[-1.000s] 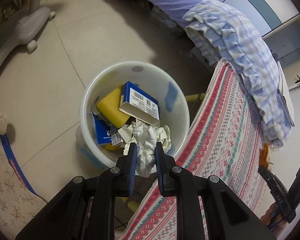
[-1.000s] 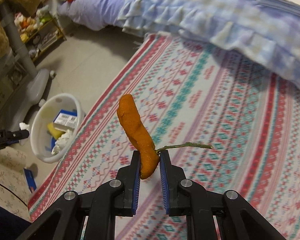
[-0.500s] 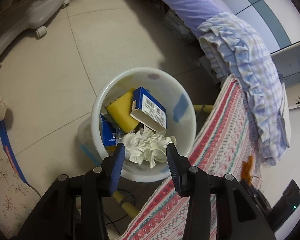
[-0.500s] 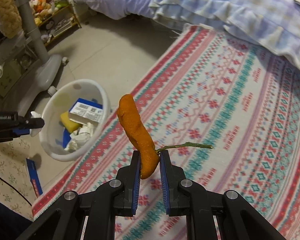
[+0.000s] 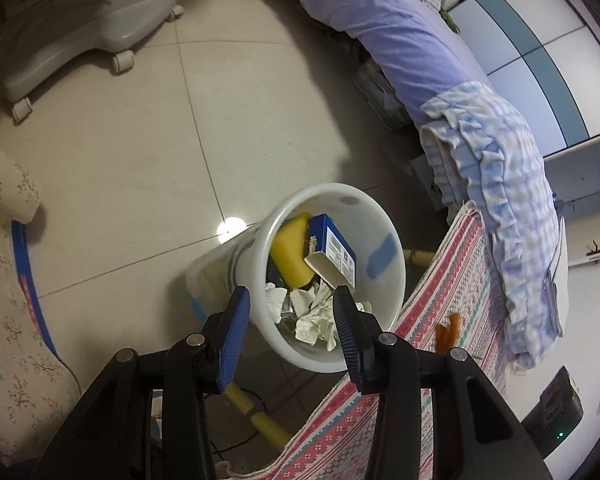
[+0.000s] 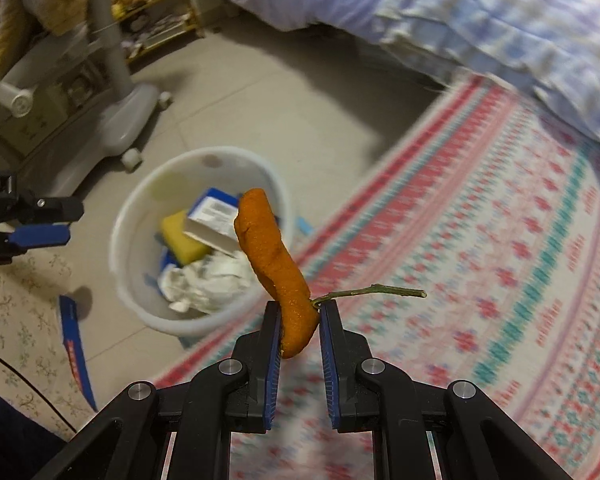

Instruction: Collect trash

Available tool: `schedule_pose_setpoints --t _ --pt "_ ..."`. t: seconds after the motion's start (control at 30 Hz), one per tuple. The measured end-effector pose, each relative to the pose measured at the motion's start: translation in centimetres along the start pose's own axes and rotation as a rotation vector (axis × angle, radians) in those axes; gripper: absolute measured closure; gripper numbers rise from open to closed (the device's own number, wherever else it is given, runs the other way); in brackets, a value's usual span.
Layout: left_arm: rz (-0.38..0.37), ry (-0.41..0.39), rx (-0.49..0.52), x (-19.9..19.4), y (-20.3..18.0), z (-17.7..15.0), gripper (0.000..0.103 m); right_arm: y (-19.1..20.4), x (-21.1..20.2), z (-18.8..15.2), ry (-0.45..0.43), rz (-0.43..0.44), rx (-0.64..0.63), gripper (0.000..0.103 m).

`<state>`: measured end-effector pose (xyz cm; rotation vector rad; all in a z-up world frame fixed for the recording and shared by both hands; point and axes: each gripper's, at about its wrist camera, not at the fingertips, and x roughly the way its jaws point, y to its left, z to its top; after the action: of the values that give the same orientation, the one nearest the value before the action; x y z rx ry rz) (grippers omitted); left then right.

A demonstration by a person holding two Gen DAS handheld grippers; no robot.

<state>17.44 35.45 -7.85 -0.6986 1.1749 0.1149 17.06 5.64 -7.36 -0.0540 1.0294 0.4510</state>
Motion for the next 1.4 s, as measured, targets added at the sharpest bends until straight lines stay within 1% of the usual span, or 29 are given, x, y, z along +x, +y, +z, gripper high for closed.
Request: schedule_pose_setpoints --t 0.1,0.2,0.3,0.37,0.4,0.43,0.5,0.57,0.7,0.8,0.9,1.0,1.07,1.1,1.13,1.2,1.27,1.33,1.4 --pt "0.001 0.001 -0.007 -0.2 0.4 0.1 0.057 2.5 1.3 0.9 -0.008 0.019 -0.044 0.087" --pt "-0.003 -0.003 -0.009 -0.6 0.4 0.1 0.057 4.9 3.0 2.0 -0.024 0.078 -0.046 0.087" --pt "0.004 -0.014 -0.002 -0.8 0.3 0.3 0.057 7.1 5.3 3.3 -0.021 0.117 -0.055 0.084" --pt "0.007 -0.015 -0.001 -0.9 0.3 0.2 0.057 8.2 6.9 3.7 0.002 0.148 -0.063 0.075" --pt "0.009 -0.015 0.002 -0.9 0.3 0.2 0.057 8.7 7.8 3.7 0.026 0.154 -0.070 0.067" --pt "0.010 -0.015 0.006 -1.0 0.3 0.1 0.057 9.0 8.3 3.5 0.039 0.139 -0.072 0.064" --pt "0.011 -0.015 0.015 -1.1 0.1 -0.1 0.057 8.8 8.7 2.9 0.054 0.109 -0.063 0.064" --pt "0.020 -0.017 0.030 -1.1 -0.2 -0.5 0.057 8.0 8.2 2.3 0.056 0.117 -0.041 0.064" --pt "0.057 -0.046 0.079 -1.6 -1.4 -1.7 0.057 5.9 5.4 0.8 0.050 0.090 -0.020 0.064" --pt "0.077 -0.074 0.132 -2.5 -2.4 -3.4 0.057 4.4 2.3 -0.2 0.032 0.105 0.018 0.064" --pt "0.087 -0.093 0.188 -3.3 -3.5 -5.7 0.047 3.2 -1.0 -1.5 -0.002 0.107 0.045 0.064" --pt "0.112 -0.116 0.248 -4.5 -4.7 -9.0 0.046 2.7 -4.6 -3.3 -0.041 0.114 0.051 0.062" --pt "0.134 -0.151 0.316 -5.8 -5.9 -12.3 0.046 2.8 -6.7 -4.7 -0.063 0.117 0.040 0.060" --pt "0.143 -0.157 0.338 -6.2 -6.2 -13.3 0.045 3.0 -7.9 -5.6 -0.075 0.116 0.028 0.060" --pt "0.154 -0.168 0.379 -6.9 -6.8 -15.1 0.045 3.1 -8.9 -6.3 -0.086 0.113 0.018 0.059" --pt "0.165 -0.196 0.419 -8.4 -7.5 -17.7 0.045 3.1 -11.3 -8.0 -0.118 0.109 0.005 0.058" --pt "0.175 -0.238 0.441 -9.8 -8.2 -19.9 0.042 2.8 -13.2 -9.5 -0.147 0.106 0.011 0.055" --pt "0.189 -0.274 0.467 -11.0 -9.1 -21.7 0.034 2.3 -15.0 -11.1 -0.182 0.097 0.027 0.054" --pt "0.211 -0.319 0.507 -12.2 -10.4 -23.4 0.030 1.9 -16.7 -12.8 -0.221 0.084 0.030 0.052"
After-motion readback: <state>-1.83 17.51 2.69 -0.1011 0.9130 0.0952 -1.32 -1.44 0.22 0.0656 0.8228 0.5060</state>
